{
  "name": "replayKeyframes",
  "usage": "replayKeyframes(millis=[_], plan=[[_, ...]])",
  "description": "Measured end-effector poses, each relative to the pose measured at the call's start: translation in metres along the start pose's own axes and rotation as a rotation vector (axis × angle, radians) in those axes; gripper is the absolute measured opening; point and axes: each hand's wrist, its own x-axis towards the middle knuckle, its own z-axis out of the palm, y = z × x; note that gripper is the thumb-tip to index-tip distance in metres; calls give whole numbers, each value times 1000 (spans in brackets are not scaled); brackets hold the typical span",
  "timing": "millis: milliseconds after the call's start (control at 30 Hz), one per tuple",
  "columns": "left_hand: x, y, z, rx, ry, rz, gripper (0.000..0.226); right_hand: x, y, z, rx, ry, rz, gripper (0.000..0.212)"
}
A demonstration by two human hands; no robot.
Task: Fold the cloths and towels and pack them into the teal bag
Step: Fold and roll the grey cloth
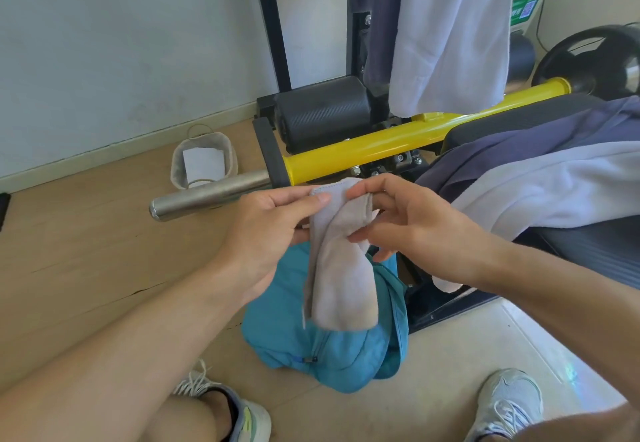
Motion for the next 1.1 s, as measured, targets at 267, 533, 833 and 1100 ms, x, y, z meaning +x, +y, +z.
replayKeyframes(millis=[267,533,833,1100], plan=[[-1,-1,2,53,3,102,15,3,6,-4,-382,193,-192,11],[-4,-4,5,90,-59,98,13,13,11,-6,-559,272,-425,25],[-8,-4,7,58,-134,76,18,12,12,-6,-453,289,-377,23],[-7,-4,7,38,-169,90,23,9,12,-4,-395,309,-340,14]])
